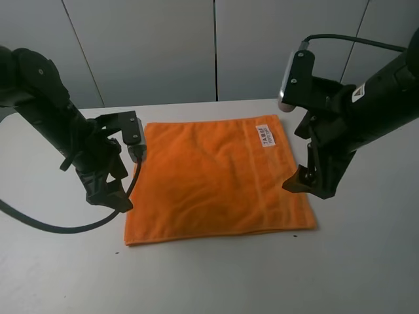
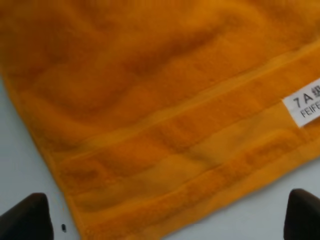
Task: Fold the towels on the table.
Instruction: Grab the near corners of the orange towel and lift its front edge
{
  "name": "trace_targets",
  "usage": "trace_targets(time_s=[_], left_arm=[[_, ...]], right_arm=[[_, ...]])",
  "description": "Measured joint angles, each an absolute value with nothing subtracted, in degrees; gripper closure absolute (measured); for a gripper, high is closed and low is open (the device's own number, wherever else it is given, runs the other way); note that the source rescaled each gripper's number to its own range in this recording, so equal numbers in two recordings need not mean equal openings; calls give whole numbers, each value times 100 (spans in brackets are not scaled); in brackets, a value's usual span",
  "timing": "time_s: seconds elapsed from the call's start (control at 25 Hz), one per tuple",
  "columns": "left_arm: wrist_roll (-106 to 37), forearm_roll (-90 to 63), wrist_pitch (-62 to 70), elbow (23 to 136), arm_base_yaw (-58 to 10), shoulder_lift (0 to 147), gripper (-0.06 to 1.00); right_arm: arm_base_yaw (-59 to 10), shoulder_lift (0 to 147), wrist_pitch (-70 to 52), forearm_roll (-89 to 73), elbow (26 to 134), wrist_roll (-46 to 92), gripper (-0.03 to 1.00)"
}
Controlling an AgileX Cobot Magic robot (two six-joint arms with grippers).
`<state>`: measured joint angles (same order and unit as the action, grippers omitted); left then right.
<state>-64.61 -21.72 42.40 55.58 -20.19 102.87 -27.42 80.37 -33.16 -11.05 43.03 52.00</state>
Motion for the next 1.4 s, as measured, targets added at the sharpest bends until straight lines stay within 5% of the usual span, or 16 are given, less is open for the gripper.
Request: trace_targets(time_s=[0.44,1.4], left_arm=[[-6472,-1594,3950,5592,-2785,10639,-5],[-6464,-1825,4045,5592,-2788,10651,-5]], right_arm=[[-2888,9341,-3662,-67,4313,5457,-3],[-3458,10614,-3271,803,4325,5450,-3]])
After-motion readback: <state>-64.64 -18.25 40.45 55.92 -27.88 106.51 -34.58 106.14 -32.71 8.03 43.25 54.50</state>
